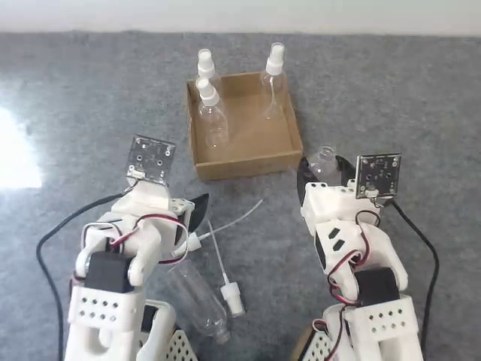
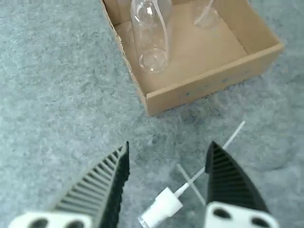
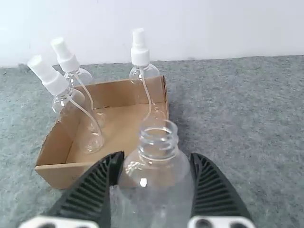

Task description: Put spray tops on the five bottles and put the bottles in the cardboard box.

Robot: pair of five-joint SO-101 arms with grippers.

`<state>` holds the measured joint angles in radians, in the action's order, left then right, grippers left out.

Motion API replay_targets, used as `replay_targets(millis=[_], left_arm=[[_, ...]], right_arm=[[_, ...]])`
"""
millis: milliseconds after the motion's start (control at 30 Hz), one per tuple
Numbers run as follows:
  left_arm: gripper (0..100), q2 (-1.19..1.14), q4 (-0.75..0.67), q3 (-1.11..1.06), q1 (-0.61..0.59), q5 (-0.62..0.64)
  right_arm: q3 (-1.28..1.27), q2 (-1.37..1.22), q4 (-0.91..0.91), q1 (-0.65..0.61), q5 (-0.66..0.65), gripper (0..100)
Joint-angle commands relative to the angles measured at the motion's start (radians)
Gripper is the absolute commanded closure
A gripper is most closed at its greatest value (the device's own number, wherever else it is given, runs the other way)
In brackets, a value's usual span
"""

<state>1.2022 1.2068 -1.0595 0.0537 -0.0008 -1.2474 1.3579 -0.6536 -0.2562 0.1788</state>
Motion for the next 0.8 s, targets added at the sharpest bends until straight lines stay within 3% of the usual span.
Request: replay_targets(millis=[0,200,367,667,767], left_arm=[[75,0.000,0.014,0.050,0.015,-0.060],[75,0.000,0.081,0.047,0.141,-0.101],[75,-0.035,0.103,0.051,0.163,-0.132],[75,-0.468,0.106,0.205,0.163,-0.150],[75,-0.572,0.106,0.243,0.163,-0.273]], right_arm=[[0.014,0.022,0.025,0.012,0.008,92.3],[0.015,0.022,0.027,0.062,0.012,92.3],[0.014,0.022,0.045,0.065,0.012,92.3],[0.014,0.022,0.047,0.065,0.009,92.3],[0.014,0.022,0.047,0.070,0.009,92.3]])
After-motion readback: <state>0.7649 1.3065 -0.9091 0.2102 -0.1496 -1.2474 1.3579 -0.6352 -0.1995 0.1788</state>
